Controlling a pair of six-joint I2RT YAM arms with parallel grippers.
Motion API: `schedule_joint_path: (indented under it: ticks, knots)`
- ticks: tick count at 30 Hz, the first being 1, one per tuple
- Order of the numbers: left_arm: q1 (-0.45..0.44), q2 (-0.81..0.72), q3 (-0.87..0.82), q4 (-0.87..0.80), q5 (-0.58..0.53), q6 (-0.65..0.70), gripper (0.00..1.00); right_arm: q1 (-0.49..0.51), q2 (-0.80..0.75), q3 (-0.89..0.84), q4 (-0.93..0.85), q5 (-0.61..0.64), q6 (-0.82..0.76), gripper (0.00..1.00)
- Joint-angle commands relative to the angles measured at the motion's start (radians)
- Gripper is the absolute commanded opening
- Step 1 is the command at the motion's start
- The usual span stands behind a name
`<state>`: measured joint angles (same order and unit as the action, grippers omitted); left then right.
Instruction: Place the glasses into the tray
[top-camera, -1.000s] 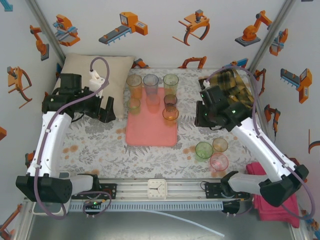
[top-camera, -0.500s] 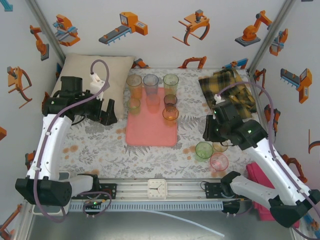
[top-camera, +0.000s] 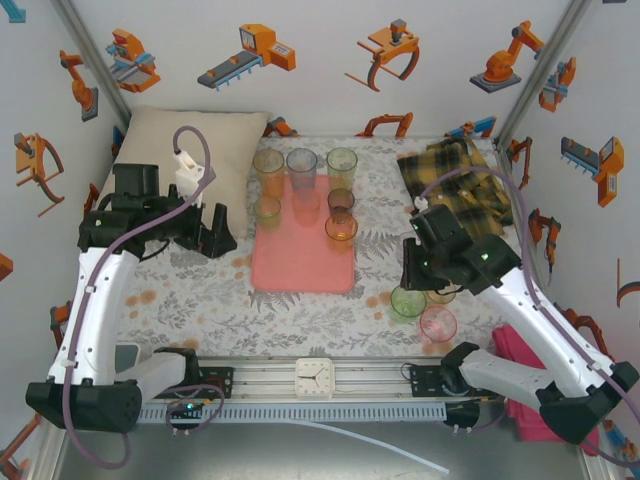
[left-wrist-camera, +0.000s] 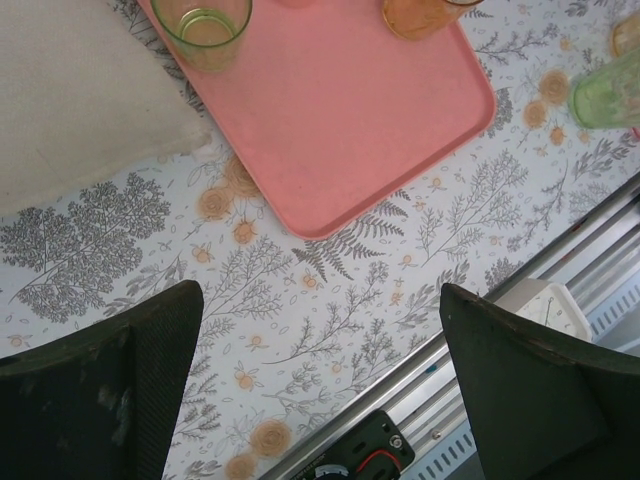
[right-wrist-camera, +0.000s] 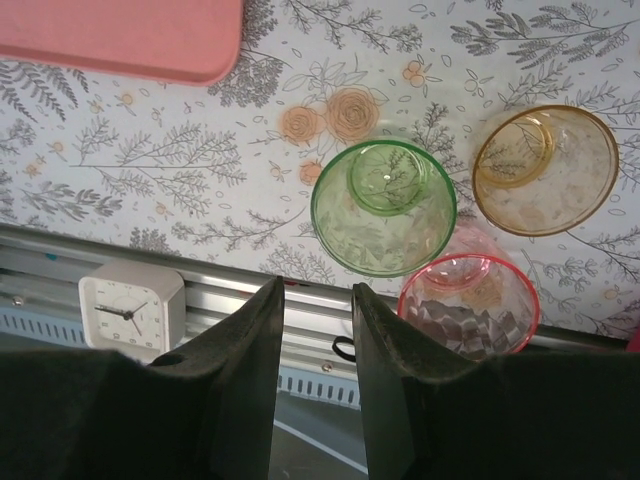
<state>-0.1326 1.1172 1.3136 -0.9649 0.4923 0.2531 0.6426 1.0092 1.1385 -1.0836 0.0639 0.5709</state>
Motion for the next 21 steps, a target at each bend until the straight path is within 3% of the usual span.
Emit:
schedule_joint_path:
  ticks: [1, 11, 15, 21]
  knots:
    - [-0.003, 0.017, -0.003, 0.002, -0.014, -0.023, 0.94, 0.015, -0.015, -0.013, 0.021, 0.017, 0.019, 0.35]
    - [0.027, 0.012, 0.011, 0.010, 0.002, -0.037, 0.94, 0.051, 0.030, -0.012, 0.021, -0.003, 0.006, 0.36]
    - [0.029, -0.020, -0.016, 0.012, 0.010, -0.038, 0.94, 0.102, 0.066, -0.012, -0.038, 0.058, 0.036, 0.36]
    - [0.032, -0.056, -0.048, 0.036, 0.031, -0.058, 0.94, 0.128, 0.036, -0.118, -0.004, 0.068, 0.089, 0.37]
